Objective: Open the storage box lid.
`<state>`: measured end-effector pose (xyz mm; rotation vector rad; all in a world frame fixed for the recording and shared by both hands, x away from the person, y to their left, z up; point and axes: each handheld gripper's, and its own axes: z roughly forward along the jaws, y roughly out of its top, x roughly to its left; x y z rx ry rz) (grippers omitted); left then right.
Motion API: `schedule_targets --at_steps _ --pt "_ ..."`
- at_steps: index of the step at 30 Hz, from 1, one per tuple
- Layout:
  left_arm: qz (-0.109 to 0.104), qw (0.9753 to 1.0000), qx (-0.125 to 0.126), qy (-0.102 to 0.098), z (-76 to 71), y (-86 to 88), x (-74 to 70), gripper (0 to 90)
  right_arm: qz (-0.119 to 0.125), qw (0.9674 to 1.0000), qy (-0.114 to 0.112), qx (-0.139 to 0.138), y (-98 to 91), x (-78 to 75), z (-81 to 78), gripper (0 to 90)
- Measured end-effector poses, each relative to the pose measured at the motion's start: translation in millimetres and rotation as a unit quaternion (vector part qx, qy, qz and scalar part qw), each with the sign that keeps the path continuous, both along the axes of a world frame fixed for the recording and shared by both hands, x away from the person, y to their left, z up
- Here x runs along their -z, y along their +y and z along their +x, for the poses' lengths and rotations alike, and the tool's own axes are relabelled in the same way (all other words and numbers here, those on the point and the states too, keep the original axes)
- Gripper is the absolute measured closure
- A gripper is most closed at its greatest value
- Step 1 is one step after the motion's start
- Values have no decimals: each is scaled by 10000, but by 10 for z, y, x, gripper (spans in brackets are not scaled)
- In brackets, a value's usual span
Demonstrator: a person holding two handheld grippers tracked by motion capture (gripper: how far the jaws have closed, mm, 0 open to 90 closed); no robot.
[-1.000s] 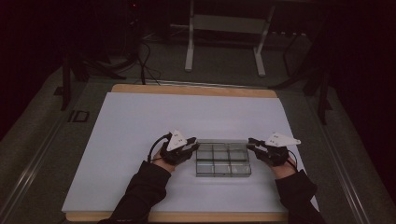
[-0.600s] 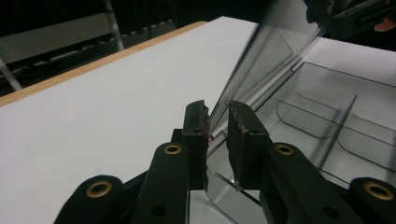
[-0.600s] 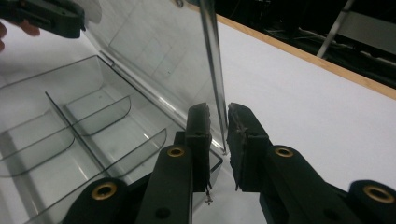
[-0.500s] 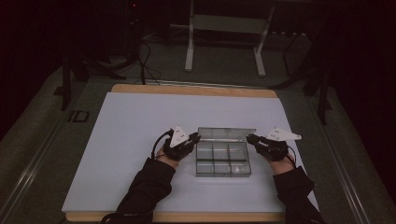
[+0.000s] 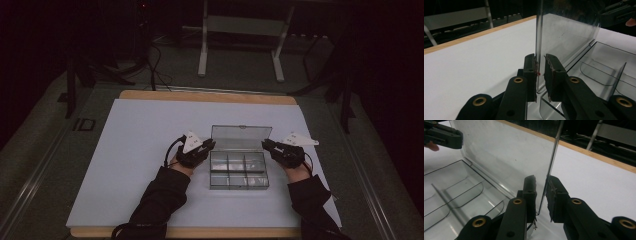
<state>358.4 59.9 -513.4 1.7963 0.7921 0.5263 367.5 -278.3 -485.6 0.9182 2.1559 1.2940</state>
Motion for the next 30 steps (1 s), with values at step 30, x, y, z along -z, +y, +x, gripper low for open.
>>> schedule_targets --at_steps 30 --pt "-131 9990 -231 357 155 -74 89 691 -17 9979 491 425 139 138 182 648"
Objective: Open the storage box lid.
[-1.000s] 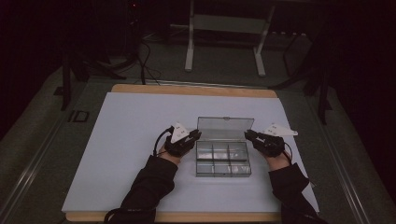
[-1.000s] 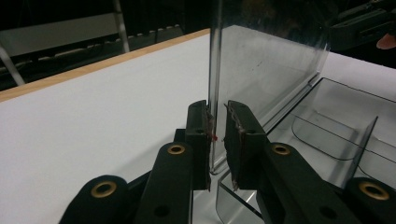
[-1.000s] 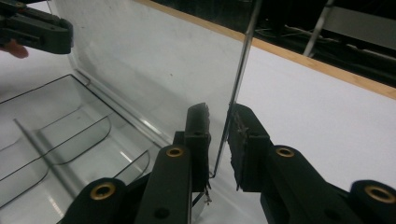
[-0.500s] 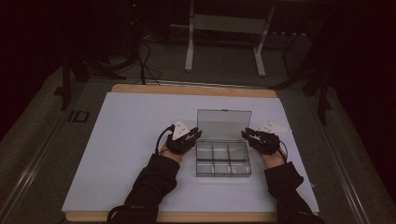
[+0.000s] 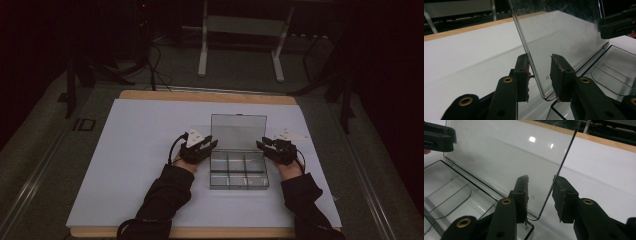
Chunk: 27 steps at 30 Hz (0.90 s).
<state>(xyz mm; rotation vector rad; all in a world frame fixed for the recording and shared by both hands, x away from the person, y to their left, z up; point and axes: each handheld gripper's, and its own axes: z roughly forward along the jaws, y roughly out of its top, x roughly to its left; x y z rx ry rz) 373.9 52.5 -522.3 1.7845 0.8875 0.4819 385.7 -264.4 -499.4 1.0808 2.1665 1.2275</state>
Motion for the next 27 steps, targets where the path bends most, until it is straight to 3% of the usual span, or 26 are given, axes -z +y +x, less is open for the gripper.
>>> schedule_targets --at_steps 4,14,19,22,23,27 --pt "-45 9998 -8 184 32 -4 18 658 31 9999 106 33 4 25 10 633" --pt "89 9989 -102 442 49 -51 28 580 107 9993 354 106 -11 55 44 596" --pt "-54 9979 -88 644 78 -39 43 555 101 9990 407 148 -7 70 48 583" --pt "83 9977 -171 644 86 -53 46 508 82 9989 442 158 -3 75 49 585" --pt "166 9978 -151 618 82 -65 46 520 34 9988 459 134 4 81 51 594" --pt "171 9977 -146 647 87 -83 52 554 -13 9990 434 130 41 98 49 602"
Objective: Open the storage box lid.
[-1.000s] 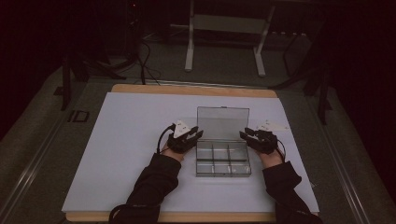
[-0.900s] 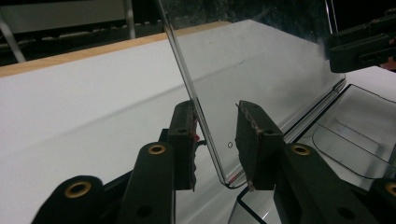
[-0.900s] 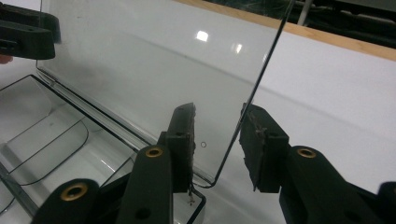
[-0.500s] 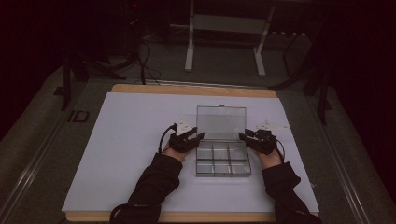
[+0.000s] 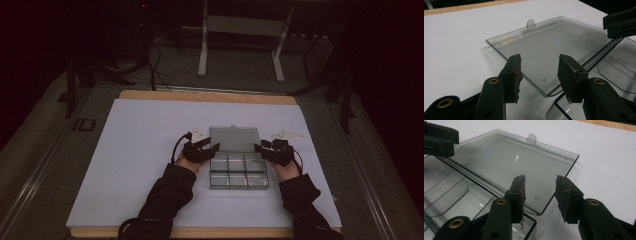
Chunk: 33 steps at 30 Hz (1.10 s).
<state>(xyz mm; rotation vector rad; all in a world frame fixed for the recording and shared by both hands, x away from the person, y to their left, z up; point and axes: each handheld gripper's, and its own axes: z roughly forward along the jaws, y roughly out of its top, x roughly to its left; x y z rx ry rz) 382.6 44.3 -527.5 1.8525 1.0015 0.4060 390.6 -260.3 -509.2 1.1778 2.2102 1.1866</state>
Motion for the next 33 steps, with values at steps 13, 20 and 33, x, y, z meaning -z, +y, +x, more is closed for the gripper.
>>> schedule_targets --at_steps 13,20,33 --pt "-127 9998 147 54 -3 49 -44 440 -8 9998 111 -168 3 -64 24 486" --pt "-129 9990 407 138 -38 39 -123 246 -29 9997 94 -234 24 -120 15 347" --pt "-157 9958 900 -2 -207 54 -256 103 199 9992 76 -346 -35 -202 -97 176"
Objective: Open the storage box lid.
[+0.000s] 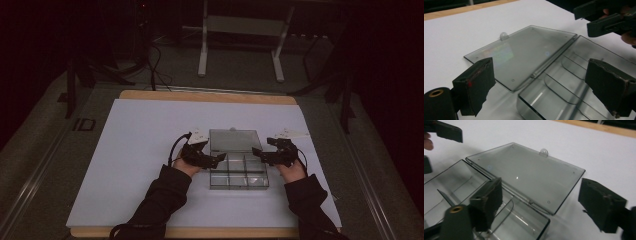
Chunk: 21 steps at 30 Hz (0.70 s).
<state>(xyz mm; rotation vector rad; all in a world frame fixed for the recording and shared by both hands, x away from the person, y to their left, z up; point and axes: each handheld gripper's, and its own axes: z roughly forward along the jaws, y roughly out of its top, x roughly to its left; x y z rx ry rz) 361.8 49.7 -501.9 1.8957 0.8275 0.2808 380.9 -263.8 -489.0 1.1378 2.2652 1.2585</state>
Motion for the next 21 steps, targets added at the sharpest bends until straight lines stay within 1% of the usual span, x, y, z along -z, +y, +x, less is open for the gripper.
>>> schedule_targets --at_steps 3,4,5,6,7,8,9,10,12,14,18,19,21 --pt "47 10000 7 -26 -29 10 -7 103 -56 10000 -35 -8 -23 -3 -16 166" --pt "-6 10000 36 12 -50 33 -7 103 -93 9999 -47 -31 -48 -7 -33 165" --pt "-6 10000 36 12 -50 33 -7 103 -93 9999 -47 -31 -48 -7 -33 165" --pt "-17 10000 72 62 -70 54 1 103 -182 9998 -85 -37 -70 -6 -52 165" --pt "-17 10000 72 62 -70 54 1 104 -182 9998 -85 -37 -70 -6 -52 165" --pt "46 9999 130 52 -96 70 13 103 -283 9995 -149 -40 -90 0 -77 165" --pt "46 9999 130 52 -96 70 13 104 -283 9995 -149 -40 -90 0 -77 165" --pt "90 9998 144 75 -119 88 29 103 -344 9993 -131 -56 -120 8 -93 166" --pt "108 9998 160 103 -131 104 40 104 -359 9992 -133 -68 -133 11 -100 166" --pt "132 9997 158 120 -151 138 55 103 -371 9992 -126 -79 -190 23 -137 165" --pt "121 9997 119 148 -182 200 72 104 -384 9992 -119 -73 -225 27 -169 165" --pt "128 9997 92 162 -216 265 81 104 -397 9991 -128 -73 -260 30 -211 165" --pt "154 9997 67 162 -247 305 90 104 -425 9990 -122 -96 -279 29 -241 165"
